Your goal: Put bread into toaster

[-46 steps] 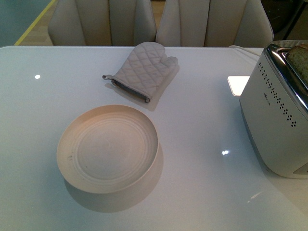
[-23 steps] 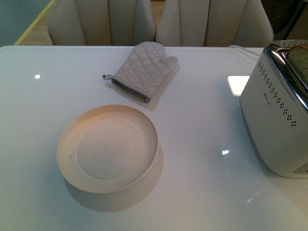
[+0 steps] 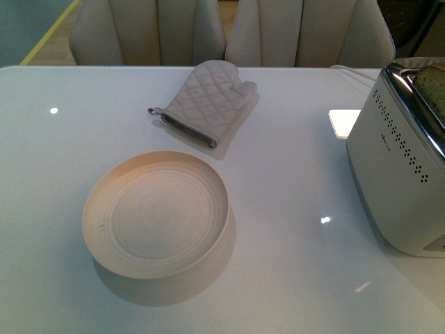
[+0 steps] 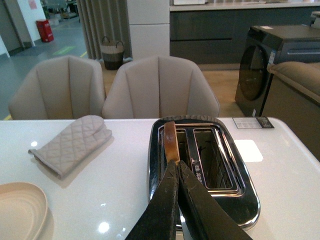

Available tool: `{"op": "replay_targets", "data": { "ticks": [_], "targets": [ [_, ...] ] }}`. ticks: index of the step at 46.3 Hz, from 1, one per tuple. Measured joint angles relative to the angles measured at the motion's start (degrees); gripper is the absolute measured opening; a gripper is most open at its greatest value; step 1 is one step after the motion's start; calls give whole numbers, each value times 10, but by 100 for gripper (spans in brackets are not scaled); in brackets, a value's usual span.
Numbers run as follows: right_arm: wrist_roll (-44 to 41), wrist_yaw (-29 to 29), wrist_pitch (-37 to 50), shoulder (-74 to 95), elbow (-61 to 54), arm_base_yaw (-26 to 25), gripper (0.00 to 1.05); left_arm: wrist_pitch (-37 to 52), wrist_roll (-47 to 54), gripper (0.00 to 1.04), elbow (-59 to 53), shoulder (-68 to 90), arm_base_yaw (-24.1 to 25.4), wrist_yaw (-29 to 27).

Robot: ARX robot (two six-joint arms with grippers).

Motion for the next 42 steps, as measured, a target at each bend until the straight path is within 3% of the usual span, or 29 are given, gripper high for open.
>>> {"op": "replay_targets", "data": {
  "ticks": [11, 18, 32, 42],
  "targets": [
    [-1, 0, -3, -5, 0, 0, 3, 0, 0, 98, 0, 0, 0, 0],
    [-1, 0, -3, -5, 0, 0, 30, 0, 0, 98, 0, 0, 0, 0],
    [0, 0, -3, -5, 0, 0, 96, 0, 0, 98, 0, 0, 0, 0],
    [0, 0, -3, -5, 0, 0, 96, 0, 0, 98, 0, 0, 0, 0]
  ]
}}
